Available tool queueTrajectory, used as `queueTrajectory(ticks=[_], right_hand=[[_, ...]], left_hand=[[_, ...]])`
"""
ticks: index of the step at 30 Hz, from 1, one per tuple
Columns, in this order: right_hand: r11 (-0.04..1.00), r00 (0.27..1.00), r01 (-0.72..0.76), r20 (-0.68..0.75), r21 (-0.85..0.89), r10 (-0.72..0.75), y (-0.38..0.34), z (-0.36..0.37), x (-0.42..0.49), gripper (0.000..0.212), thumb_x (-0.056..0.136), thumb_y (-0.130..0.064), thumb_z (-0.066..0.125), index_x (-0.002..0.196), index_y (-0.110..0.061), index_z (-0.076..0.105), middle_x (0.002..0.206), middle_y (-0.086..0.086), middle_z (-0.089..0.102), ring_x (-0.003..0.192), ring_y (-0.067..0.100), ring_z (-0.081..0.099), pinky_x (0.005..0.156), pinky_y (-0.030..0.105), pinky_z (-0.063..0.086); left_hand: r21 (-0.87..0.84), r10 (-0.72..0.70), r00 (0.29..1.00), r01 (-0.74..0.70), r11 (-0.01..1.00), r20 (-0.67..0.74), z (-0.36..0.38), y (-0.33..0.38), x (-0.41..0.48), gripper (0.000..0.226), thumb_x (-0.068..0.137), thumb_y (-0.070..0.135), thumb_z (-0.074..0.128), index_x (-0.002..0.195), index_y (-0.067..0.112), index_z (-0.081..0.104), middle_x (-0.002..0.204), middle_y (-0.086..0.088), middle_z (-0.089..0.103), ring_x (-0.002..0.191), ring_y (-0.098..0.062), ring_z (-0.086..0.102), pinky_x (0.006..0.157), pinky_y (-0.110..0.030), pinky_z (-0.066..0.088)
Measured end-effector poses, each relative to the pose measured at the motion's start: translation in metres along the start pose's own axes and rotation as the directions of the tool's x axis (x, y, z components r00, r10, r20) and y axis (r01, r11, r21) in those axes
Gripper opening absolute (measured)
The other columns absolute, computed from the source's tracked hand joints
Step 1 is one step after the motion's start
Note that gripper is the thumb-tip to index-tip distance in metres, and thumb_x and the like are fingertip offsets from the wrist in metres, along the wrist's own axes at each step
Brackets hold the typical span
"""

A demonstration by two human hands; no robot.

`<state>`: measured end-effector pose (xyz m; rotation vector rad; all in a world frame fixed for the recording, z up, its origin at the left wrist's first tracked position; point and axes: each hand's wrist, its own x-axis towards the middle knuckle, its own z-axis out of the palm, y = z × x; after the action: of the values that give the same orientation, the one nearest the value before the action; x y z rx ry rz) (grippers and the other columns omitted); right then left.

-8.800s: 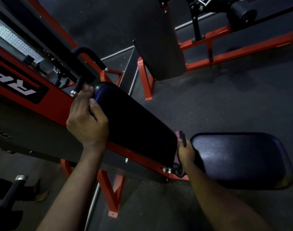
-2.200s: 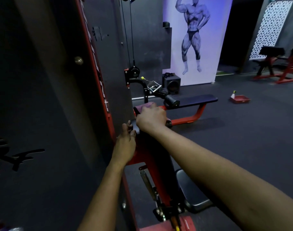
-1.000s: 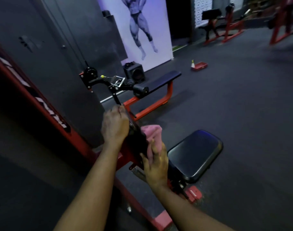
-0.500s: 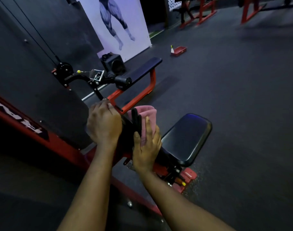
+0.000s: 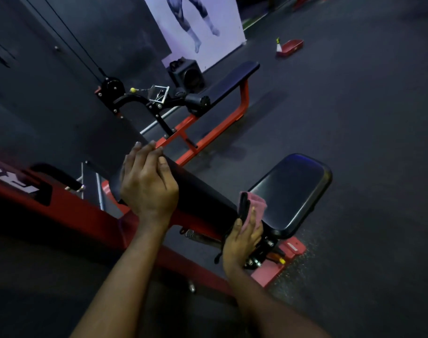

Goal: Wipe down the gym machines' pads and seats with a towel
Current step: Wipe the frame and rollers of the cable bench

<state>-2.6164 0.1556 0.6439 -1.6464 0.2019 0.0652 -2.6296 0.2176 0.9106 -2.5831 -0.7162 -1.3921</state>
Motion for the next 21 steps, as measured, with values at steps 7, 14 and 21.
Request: queueTrajectory(ticks=[7, 14, 21], right_hand=[[0.933, 0.939, -0.342, -0.005, 0.109, 0.345, 0.019, -0.001, 0.045, 0.059, 0.1, -0.059, 0.037, 0.152, -0.033, 0.043, 0.147, 0.023, 0.041, 0.131, 0.044, 0.047, 0.11, 0.049, 0.037], [0.954, 0.955, -0.295, 0.05, 0.052, 0.293, 0.001, -0.011, 0.025, 0.06, 0.101, -0.058, 0.043, 0.156, -0.034, 0.037, 0.153, 0.015, 0.036, 0.134, 0.039, 0.045, 0.105, 0.05, 0.041], [0.873, 0.857, -0.485, 0.171, -0.055, 0.486, 0.014, -0.014, 0.071, 0.05, 0.101, -0.046, 0.051, 0.15, -0.034, 0.045, 0.142, 0.017, 0.05, 0.124, 0.043, 0.053, 0.102, 0.048, 0.047]], left_hand=[[0.027, 0.014, 1.0, -0.014, 1.0, -0.012, 0.002, -0.001, 0.0, 0.034, 0.096, 0.019, 0.045, 0.11, 0.01, 0.075, 0.125, -0.003, 0.07, 0.132, -0.021, 0.054, 0.108, -0.049, 0.042], [0.03, 0.003, 0.999, -0.002, 1.0, -0.032, 0.002, 0.001, 0.001, 0.034, 0.096, 0.018, 0.045, 0.109, 0.01, 0.076, 0.123, -0.003, 0.071, 0.13, -0.021, 0.056, 0.105, -0.049, 0.044], [0.043, 0.026, 0.999, -0.024, 0.999, -0.046, 0.005, -0.001, 0.0, 0.034, 0.095, 0.018, 0.045, 0.109, 0.01, 0.075, 0.122, -0.004, 0.071, 0.129, -0.022, 0.057, 0.103, -0.049, 0.046]])
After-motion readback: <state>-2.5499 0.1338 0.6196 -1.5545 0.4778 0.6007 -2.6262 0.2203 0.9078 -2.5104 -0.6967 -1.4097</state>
